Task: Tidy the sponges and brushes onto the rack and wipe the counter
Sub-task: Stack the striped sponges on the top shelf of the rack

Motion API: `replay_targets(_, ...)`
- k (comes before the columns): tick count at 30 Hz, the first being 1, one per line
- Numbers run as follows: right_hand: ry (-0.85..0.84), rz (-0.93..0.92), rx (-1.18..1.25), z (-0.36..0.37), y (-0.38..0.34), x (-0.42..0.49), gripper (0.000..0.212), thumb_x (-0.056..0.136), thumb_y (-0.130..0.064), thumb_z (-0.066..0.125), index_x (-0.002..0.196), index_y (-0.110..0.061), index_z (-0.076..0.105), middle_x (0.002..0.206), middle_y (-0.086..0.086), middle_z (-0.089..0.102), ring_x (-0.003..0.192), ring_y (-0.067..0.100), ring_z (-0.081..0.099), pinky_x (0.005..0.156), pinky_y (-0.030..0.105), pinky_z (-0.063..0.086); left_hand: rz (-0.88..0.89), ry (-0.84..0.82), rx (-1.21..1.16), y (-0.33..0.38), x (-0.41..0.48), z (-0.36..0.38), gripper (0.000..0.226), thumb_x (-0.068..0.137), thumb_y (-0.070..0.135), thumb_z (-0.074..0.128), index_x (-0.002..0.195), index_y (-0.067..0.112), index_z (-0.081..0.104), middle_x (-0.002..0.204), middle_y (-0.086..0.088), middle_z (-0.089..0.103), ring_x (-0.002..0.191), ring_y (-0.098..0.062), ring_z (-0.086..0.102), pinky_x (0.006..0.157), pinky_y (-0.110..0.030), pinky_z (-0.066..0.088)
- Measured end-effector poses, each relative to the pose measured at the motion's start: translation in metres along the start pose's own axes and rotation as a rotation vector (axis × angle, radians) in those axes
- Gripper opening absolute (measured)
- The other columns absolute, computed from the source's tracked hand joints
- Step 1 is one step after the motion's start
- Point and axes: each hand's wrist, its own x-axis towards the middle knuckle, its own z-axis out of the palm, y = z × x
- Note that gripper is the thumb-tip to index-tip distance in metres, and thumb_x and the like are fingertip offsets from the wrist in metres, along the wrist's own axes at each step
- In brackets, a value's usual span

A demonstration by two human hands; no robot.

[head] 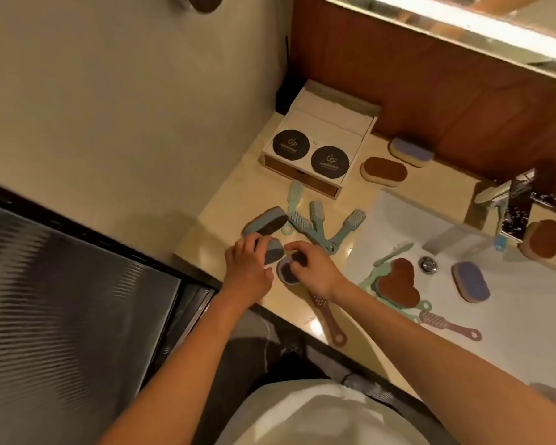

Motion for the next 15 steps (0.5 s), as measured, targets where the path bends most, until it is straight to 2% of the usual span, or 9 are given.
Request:
replay_targets(3, 0.005, -0.103, -0.303, 0.006, 0.005, 0.005, 0.038, 0.08, -0.03, 0.06, 0.114, -0.014, 0.064, 0.107, 0.007, 0.065, 0.104, 0.03, 0.059, 0.085, 0.038, 0.047, -0.013, -0.052, 0.086, -0.006, 0.002, 0.003, 0.074, 0.088, 0.028, 0.062, 0.154, 0.025, 0.029, 0.144, -0.003, 0.044, 0.132, -0.026, 0.041, 0.109, -0.045, 0.026)
replay_targets(4, -0.005, -0.112, -0.402, 0.006, 0.007, 0.003, 0.04, 0.079, -0.033, 0.062, 0.115, -0.015, 0.062, 0.11, 0.007, 0.063, 0.107, 0.031, 0.057, 0.087, 0.04, 0.046, -0.02, -0.072, 0.108, -0.007, 0.001, 0.004, 0.075, 0.087, 0.027, 0.062, 0.154, 0.027, 0.028, 0.142, -0.002, 0.046, 0.129, -0.025, 0.044, 0.107, -0.045, 0.027)
replay_targets(7, -0.007, -0.196, -0.695, 0.016, 0.022, 0.002, 0.059, 0.082, -0.031, 0.069, 0.136, -0.015, 0.053, 0.133, 0.011, 0.053, 0.128, 0.036, 0.043, 0.104, 0.047, 0.038, -0.055, -0.077, 0.109, -0.01, -0.001, 0.007, 0.071, 0.088, 0.022, 0.06, 0.152, 0.029, 0.029, 0.134, -0.004, 0.051, 0.121, -0.027, 0.05, 0.099, -0.044, 0.038)
replay_targets(11, 0.05, -0.241, -0.792, 0.011, 0.024, 0.002, 0.055, 0.086, -0.026, 0.066, 0.137, -0.014, 0.052, 0.127, 0.012, 0.054, 0.122, 0.037, 0.046, 0.108, 0.048, 0.033, -0.081, -0.03, -0.003, -0.006, 0.0, 0.0, 0.055, 0.091, 0.019, 0.061, 0.143, 0.025, 0.043, 0.124, -0.007, 0.057, 0.112, -0.03, 0.056, 0.083, -0.043, 0.05)
replay_targets(15, 0.08, -0.298, -0.784, 0.0, 0.028, -0.001, 0.053, 0.075, -0.03, 0.078, 0.121, -0.012, 0.06, 0.115, 0.01, 0.056, 0.108, 0.034, 0.049, 0.095, 0.047, 0.04, -0.089, -0.006, -0.089, -0.007, -0.007, -0.003, 0.05, 0.089, 0.02, 0.068, 0.136, 0.021, 0.051, 0.119, -0.008, 0.061, 0.109, -0.03, 0.059, 0.081, -0.044, 0.054)
